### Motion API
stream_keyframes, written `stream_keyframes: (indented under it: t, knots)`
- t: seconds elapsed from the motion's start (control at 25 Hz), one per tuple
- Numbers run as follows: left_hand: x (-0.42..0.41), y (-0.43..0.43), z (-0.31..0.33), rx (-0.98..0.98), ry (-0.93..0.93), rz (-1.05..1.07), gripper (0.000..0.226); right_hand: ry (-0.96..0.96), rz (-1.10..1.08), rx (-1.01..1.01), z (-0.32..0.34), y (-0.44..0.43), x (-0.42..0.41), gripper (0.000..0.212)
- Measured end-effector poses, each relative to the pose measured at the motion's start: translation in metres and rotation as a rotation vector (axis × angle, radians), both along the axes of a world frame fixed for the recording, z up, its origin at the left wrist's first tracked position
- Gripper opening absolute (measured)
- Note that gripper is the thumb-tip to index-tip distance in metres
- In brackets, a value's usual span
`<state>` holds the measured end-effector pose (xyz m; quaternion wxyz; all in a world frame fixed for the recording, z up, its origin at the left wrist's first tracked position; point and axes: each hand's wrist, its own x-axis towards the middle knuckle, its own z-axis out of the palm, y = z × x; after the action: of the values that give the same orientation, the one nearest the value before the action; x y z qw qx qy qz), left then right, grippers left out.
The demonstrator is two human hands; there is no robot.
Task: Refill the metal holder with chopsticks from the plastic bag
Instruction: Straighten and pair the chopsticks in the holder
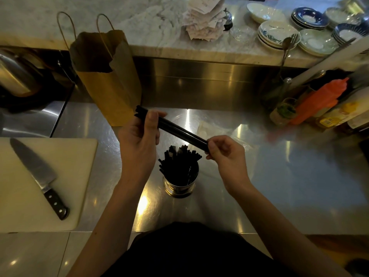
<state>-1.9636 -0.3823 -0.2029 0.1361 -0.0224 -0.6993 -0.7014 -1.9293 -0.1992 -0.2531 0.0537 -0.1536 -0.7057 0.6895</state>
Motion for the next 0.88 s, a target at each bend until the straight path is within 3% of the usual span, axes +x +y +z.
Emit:
stream_keyframes:
  t: [0.16,0.44,0.64,0.88]
  knots:
    - [0.005,-0.003,0.003,-0.118,-0.027,-0.049,0.027,-0.041,0.165,0.108,-0.002,0.003,0.002,0.009]
    - [0.024,-0.007,0.002,-0.093,-0.104,-0.236,0.023,-0.121,0.46,0.358,-0.008,0.011,0.002,0.013]
    - [0.036,-0.011,-0.01,-0.014,-0.114,-0.258,0.017,-0.12,0.435,0.488,-0.007,0.018,-0.003,0.011]
    - [0.042,-0.012,-0.035,-0.074,-0.17,-0.266,0.023,-0.053,0.382,0.598,-0.005,0.018,-0.013,0.011]
